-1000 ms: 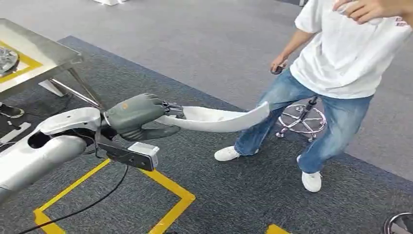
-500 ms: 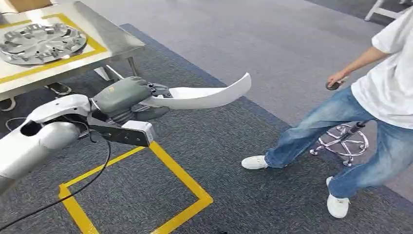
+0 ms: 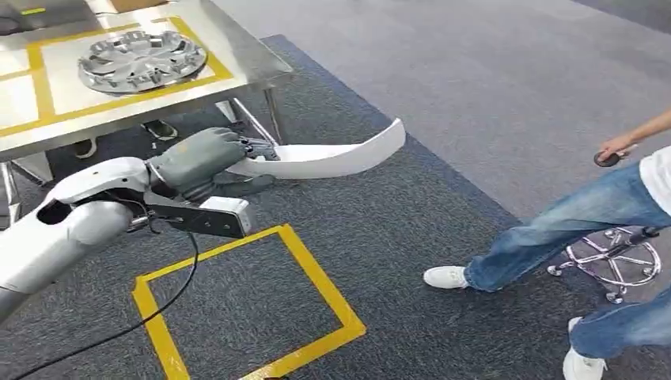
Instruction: Take the parts from the cabinet and place them on the table.
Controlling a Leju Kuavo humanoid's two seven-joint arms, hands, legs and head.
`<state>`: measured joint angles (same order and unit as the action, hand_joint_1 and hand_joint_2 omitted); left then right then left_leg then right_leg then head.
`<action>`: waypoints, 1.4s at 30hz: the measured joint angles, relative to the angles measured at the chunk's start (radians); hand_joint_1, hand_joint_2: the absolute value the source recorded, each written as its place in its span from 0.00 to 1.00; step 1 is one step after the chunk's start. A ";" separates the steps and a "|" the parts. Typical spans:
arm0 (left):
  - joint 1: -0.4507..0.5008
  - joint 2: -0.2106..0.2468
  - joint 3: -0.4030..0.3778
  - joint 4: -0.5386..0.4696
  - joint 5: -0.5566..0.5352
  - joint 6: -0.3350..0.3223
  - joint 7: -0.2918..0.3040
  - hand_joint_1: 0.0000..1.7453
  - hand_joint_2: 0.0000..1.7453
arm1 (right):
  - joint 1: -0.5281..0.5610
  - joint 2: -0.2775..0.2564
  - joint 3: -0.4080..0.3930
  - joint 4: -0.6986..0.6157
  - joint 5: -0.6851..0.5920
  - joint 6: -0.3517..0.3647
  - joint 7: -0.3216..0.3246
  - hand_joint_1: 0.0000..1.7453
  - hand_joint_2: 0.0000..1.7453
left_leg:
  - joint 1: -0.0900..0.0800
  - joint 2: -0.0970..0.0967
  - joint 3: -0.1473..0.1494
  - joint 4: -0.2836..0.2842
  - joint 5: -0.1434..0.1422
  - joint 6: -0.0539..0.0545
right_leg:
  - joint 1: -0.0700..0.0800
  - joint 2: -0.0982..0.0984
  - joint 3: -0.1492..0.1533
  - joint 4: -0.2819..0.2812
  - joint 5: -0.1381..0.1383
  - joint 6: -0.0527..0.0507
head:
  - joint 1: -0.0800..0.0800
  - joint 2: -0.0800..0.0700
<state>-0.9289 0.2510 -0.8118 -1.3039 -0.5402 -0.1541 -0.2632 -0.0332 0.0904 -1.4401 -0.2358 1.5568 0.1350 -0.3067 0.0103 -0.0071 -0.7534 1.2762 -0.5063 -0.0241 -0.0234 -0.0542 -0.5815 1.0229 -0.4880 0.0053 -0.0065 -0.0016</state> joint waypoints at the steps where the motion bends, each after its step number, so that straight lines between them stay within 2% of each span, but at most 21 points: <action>1: 0.000 0.000 0.001 0.000 0.000 0.001 0.000 1.00 1.00 | 0.000 0.000 0.000 0.000 0.001 0.000 0.000 0.00 0.00 | -0.001 0.010 0.042 -0.085 0.047 0.003 | 0.000 -0.013 0.007 0.000 -0.004 0.003 | 0.000 0.000; 2: -0.001 0.000 0.002 0.000 0.000 0.002 0.000 1.00 1.00 | 0.000 0.000 0.000 0.000 0.001 0.000 0.000 0.00 0.00 | -0.004 0.033 0.089 -0.173 0.088 0.008 | 0.000 -0.024 0.016 0.000 -0.010 0.006 | 0.000 0.000; 3: -0.001 0.000 0.003 0.000 -0.001 0.002 0.000 1.00 1.00 | 0.001 0.000 0.000 0.000 0.001 0.001 0.000 0.00 0.00 | -0.015 0.086 0.119 -0.228 0.085 0.017 | 0.002 -0.035 0.022 -0.001 -0.015 0.013 | 0.002 0.000; 4: -0.005 -0.004 0.002 0.000 -0.002 0.003 0.000 1.00 1.00 | 0.000 0.000 0.000 0.000 0.001 0.001 0.000 0.00 0.00 | -0.027 0.094 0.123 -0.246 0.080 0.028 | 0.010 -0.045 0.021 0.002 -0.020 0.021 | -0.002 0.000; 7: -0.004 -0.006 0.003 0.000 -0.002 0.005 -0.001 1.00 1.00 | -0.005 0.000 0.000 0.000 0.001 0.001 0.000 0.00 0.00 | -0.027 0.057 0.117 -0.243 0.078 0.043 | 0.011 -0.084 0.037 -0.010 -0.025 0.033 | 0.001 0.000; 8: -0.003 -0.006 0.005 0.000 -0.003 0.005 -0.001 1.00 1.00 | -0.006 0.000 0.000 0.000 0.002 0.001 0.000 0.00 0.00 | -0.015 0.048 0.125 -0.256 0.084 0.053 | 0.009 -0.083 0.031 -0.007 -0.035 0.040 | 0.002 0.000; 10: -0.007 -0.011 0.005 0.000 -0.005 0.008 0.000 1.00 1.00 | -0.006 0.000 0.000 0.000 0.003 0.000 0.005 0.00 0.00 | -0.013 0.033 0.127 -0.257 0.083 0.060 | 0.005 0.015 -0.004 0.071 -0.080 0.044 | 0.009 0.000; 13: -0.002 -0.026 -0.004 0.001 -0.013 0.009 0.000 1.00 1.00 | 0.001 0.000 0.001 0.001 0.008 -0.005 0.016 0.00 0.00 | -0.016 0.005 0.127 -0.256 0.080 0.070 | 0.005 0.049 -0.123 0.271 -0.143 0.046 | 0.016 0.000; 15: 0.000 -0.027 -0.003 0.003 -0.017 0.010 0.000 1.00 1.00 | 0.001 0.000 0.001 0.001 0.004 -0.006 0.020 0.00 0.00 | -0.019 -0.007 0.130 -0.255 0.077 0.069 | 0.005 0.050 -0.130 0.237 -0.085 0.045 | 0.015 0.000; 17: 0.000 -0.028 -0.002 0.003 -0.019 0.016 0.002 1.00 1.00 | 0.000 0.000 0.001 0.001 -0.004 -0.006 0.025 0.00 0.00 | -0.018 -0.014 0.135 -0.254 0.072 0.064 | 0.004 0.051 -0.067 0.078 0.016 0.040 | 0.016 0.000; 18: 0.000 -0.029 0.000 0.003 -0.019 0.019 0.003 1.00 1.00 | -0.001 0.000 0.001 0.001 -0.004 -0.007 0.026 0.00 0.00 | -0.018 -0.016 0.137 -0.252 0.068 0.059 | 0.005 0.054 -0.043 0.020 0.026 0.037 | 0.015 0.000; 22: 0.003 -0.029 0.001 0.003 -0.024 0.026 0.008 1.00 1.00 | -0.002 0.000 0.001 0.002 -0.001 -0.010 0.027 0.00 0.00 | -0.021 -0.020 0.132 -0.248 0.069 0.045 | 0.012 0.061 -0.023 0.002 0.014 0.024 | 0.014 0.000; 24: 0.002 -0.029 0.004 0.003 -0.025 0.026 0.008 1.00 1.00 | -0.002 0.001 0.001 0.002 -0.001 -0.010 0.027 0.00 0.00 | -0.020 -0.012 0.127 -0.231 0.049 0.033 | 0.003 0.058 -0.016 -0.004 0.018 0.012 | 0.015 0.000; 28: 0.010 -0.028 0.004 0.003 -0.027 0.029 0.009 1.00 1.00 | -0.003 0.000 0.001 0.002 -0.001 -0.011 0.027 0.00 0.00 | -0.009 -0.005 0.000 0.044 -0.072 0.016 | 0.003 0.051 -0.009 -0.004 0.011 0.000 | 0.008 0.000; 30: 0.014 -0.025 0.004 0.004 -0.033 0.029 0.011 1.00 1.00 | -0.002 0.000 0.001 0.002 -0.003 -0.011 0.027 0.00 0.00 | -0.006 -0.005 -0.003 0.041 -0.037 0.015 | 0.003 0.048 -0.003 -0.004 0.007 0.001 | 0.008 0.000; 32: 0.013 -0.025 0.006 0.004 -0.035 0.032 0.011 1.00 1.00 | -0.001 0.001 0.000 0.002 -0.004 -0.010 0.026 0.00 0.00 | -0.006 0.006 0.071 -0.123 0.062 0.023 | 0.003 0.043 0.011 -0.004 0.000 0.005 | 0.008 0.000; 33: 0.011 -0.024 0.006 0.004 -0.036 0.035 0.011 1.00 1.00 | -0.001 0.001 0.000 0.002 -0.004 -0.010 0.025 0.00 0.00 | -0.010 0.030 0.106 -0.201 0.097 0.030 | 0.003 0.038 0.016 -0.004 -0.005 0.009 | 0.008 0.000; 34: 0.009 -0.025 0.006 0.004 -0.037 0.038 0.011 1.00 1.00 | -0.001 0.001 0.000 0.002 -0.004 -0.010 0.024 0.00 0.00 | -0.025 0.058 0.117 -0.224 0.080 0.033 | 0.012 0.034 0.017 -0.002 -0.010 0.016 | 0.009 0.000; 38: 0.009 -0.029 0.005 0.004 -0.041 0.041 0.013 1.00 1.00 | -0.003 0.001 0.000 0.002 -0.004 -0.010 0.024 0.00 0.00 | -0.022 0.022 0.124 -0.247 0.074 0.054 | 0.012 -0.004 0.026 -0.009 -0.017 0.037 | 0.010 0.000; 40: 0.006 -0.031 0.006 0.004 -0.043 0.043 0.016 1.00 1.00 | -0.003 0.000 0.000 0.002 -0.004 -0.010 0.024 0.00 0.00 | -0.014 0.007 0.131 -0.253 0.078 0.065 | 0.009 0.033 0.001 0.039 -0.054 0.044 | 0.013 0.000; 42: 0.011 -0.037 0.004 0.004 -0.044 0.044 0.016 1.00 1.00 | -0.004 0.000 0.000 0.002 -0.004 -0.010 0.024 0.00 0.00 | -0.014 -0.014 0.130 -0.253 0.079 0.069 | 0.009 0.047 -0.077 0.196 -0.122 0.047 | 0.017 0.000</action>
<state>-0.9181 0.2140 -0.8080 -1.3001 -0.5840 -0.1102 -0.2472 -0.0369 0.0908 -1.4397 -0.2338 1.5526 0.1251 -0.2831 -0.0038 -0.0209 -0.6233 1.0230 -0.4277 0.0451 -0.0146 -0.0074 -0.6588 1.2191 -0.6105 0.0522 0.0107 -0.0015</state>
